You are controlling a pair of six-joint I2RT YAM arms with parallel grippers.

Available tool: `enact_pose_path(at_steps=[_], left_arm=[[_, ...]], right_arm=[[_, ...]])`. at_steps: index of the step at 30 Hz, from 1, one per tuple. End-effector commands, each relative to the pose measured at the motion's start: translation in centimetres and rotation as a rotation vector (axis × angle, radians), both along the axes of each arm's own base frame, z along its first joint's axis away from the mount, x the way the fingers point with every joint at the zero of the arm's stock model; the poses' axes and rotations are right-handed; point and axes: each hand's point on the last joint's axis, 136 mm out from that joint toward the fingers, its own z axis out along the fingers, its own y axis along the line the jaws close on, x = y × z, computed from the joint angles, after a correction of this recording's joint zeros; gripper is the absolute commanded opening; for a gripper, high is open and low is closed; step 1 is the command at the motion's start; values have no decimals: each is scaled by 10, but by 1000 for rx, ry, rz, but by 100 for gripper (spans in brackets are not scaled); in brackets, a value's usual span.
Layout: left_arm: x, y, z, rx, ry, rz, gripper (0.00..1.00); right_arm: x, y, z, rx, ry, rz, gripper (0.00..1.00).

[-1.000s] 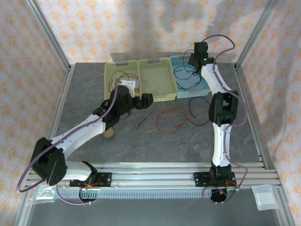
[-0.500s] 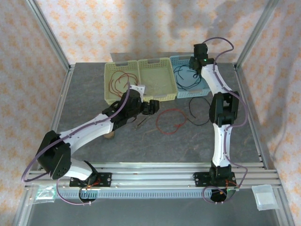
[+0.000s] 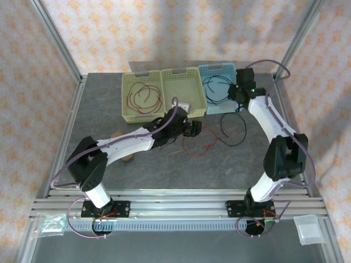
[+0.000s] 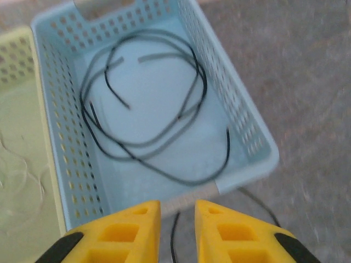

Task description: Untangle the cables

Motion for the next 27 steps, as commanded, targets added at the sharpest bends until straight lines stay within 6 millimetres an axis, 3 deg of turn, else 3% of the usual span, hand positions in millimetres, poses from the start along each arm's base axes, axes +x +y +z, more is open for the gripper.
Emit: enact_pose_path(at_steps=[1,7,12,15,20,27], left_arm=[[4,-16,3,-15,-4,3,85],[-4,-56,-9,-12,-9,-84,84],[-10,-82,-21,-37,10,-135,84],[-12,-92,-33,-43,34,-153,84],[-14,-102,-37,-44,39,-175,84],[-16,-102,-40,-37,43,-181,84]], right_arm=[[-34,-2,-20,27,60,-33,24],[-90,-21,-70,50,177,-154,30],[-115,-41,-96,75,218,-225,36],[-122,-54,-109,86,257,-265,41],[-124,-71,-123,106,293,-313,44],[-116,-74,-143,144,343,-303,44]])
